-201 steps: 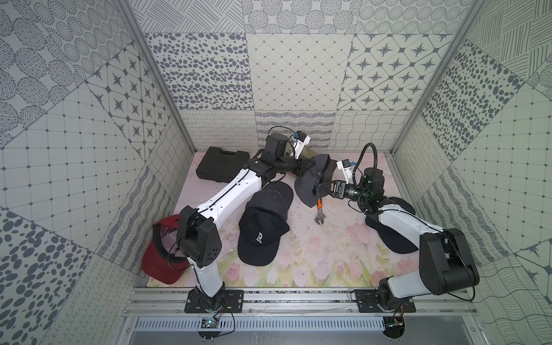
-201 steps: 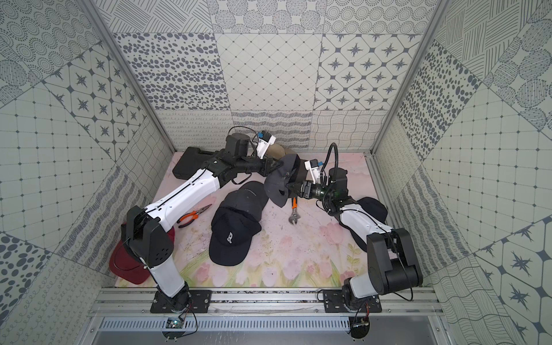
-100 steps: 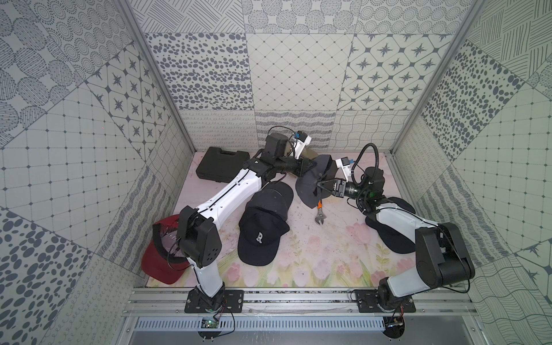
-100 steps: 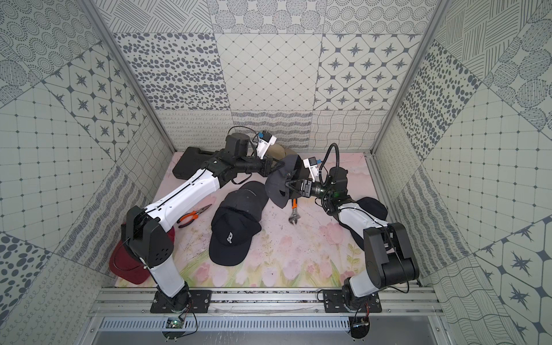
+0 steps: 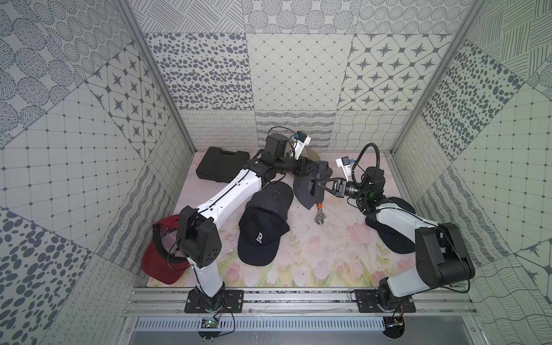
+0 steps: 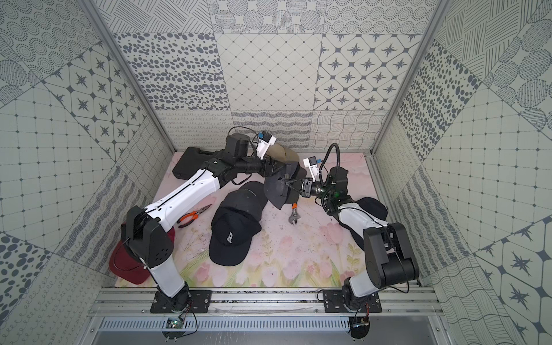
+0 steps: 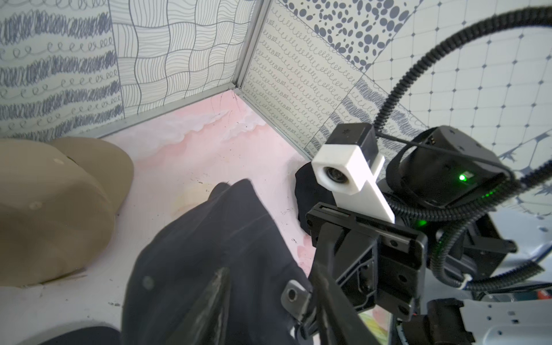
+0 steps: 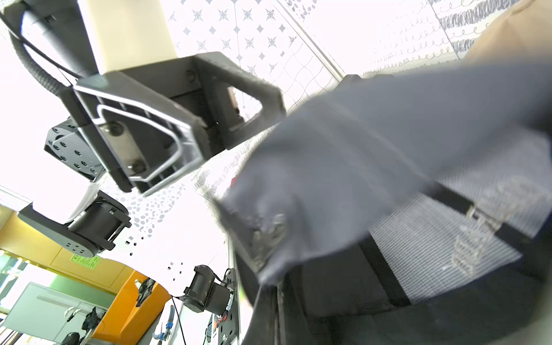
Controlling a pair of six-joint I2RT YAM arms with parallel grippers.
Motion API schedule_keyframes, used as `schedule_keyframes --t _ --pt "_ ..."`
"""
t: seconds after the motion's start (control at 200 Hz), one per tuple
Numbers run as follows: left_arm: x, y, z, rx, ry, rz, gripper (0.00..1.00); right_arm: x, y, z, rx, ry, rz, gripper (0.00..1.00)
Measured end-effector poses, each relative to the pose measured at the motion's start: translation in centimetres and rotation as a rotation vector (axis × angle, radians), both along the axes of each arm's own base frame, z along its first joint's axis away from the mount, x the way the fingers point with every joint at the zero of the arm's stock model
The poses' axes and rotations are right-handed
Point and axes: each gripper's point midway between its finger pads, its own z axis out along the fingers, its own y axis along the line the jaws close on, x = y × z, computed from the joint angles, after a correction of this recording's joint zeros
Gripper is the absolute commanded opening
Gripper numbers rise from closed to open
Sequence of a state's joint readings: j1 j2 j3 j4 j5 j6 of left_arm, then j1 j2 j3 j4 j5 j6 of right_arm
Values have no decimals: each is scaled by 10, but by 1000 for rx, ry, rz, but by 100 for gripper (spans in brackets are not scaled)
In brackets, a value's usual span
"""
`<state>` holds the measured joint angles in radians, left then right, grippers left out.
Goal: Open the adjustable buckle of the baseball cap
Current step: Pull the adjustable strap on the baseball cap.
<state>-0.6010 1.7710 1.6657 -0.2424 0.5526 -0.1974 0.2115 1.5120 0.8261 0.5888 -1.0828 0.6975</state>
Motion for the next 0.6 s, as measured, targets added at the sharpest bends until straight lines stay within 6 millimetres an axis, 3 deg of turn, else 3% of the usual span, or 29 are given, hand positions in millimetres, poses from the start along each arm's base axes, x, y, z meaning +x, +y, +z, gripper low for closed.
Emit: schedule_keyframes --t 0.175,0.595 --pt "-3 5 1 18 -34 4 60 -1 0 -2 -13 -16 10 0" --pt "-21 29 -5 67 -141 -72 58 -3 4 12 -33 -66 65 0"
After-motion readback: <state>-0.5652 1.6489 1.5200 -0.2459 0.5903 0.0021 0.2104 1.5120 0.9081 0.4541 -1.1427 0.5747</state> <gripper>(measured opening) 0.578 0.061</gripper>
